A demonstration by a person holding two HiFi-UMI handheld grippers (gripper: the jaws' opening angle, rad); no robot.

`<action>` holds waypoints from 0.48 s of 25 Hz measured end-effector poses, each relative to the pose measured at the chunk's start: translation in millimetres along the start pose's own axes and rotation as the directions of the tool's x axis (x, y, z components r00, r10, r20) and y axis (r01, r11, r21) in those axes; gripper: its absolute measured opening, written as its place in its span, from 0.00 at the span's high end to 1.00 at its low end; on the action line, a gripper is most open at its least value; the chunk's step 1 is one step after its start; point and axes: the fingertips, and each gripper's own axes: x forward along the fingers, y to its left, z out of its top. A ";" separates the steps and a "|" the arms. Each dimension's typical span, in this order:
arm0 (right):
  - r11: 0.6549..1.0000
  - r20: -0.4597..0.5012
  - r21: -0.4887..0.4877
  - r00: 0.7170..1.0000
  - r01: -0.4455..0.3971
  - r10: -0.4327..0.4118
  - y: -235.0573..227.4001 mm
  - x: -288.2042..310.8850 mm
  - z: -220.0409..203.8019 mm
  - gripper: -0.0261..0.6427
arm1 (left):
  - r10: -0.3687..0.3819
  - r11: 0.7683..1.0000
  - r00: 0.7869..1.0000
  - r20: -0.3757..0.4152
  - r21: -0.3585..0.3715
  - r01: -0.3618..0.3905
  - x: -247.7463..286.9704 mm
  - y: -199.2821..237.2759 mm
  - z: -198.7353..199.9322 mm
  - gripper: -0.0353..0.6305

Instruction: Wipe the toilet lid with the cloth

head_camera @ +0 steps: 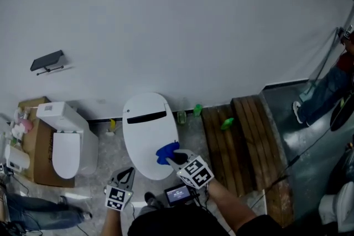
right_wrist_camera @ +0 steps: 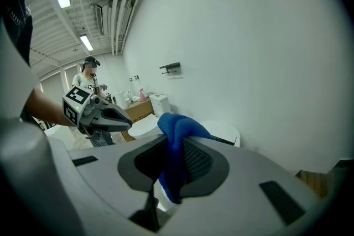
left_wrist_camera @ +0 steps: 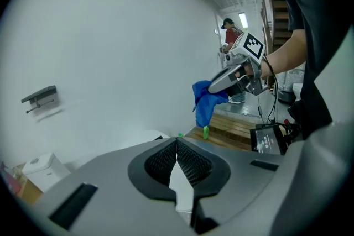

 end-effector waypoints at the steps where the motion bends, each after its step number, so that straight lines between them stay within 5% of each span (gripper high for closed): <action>1: 1.000 0.004 0.003 1.000 0.004 -0.004 4.2 2.2 3.3 0.86 | -0.009 1.000 1.000 0.002 0.003 0.009 -1.5 4.5 -1.2 0.93; 12: 0.998 0.001 0.024 0.999 0.051 -0.051 25.1 14.5 8.7 0.86 | -0.057 0.998 0.998 0.028 0.001 0.057 -8.7 25.7 -9.9 0.93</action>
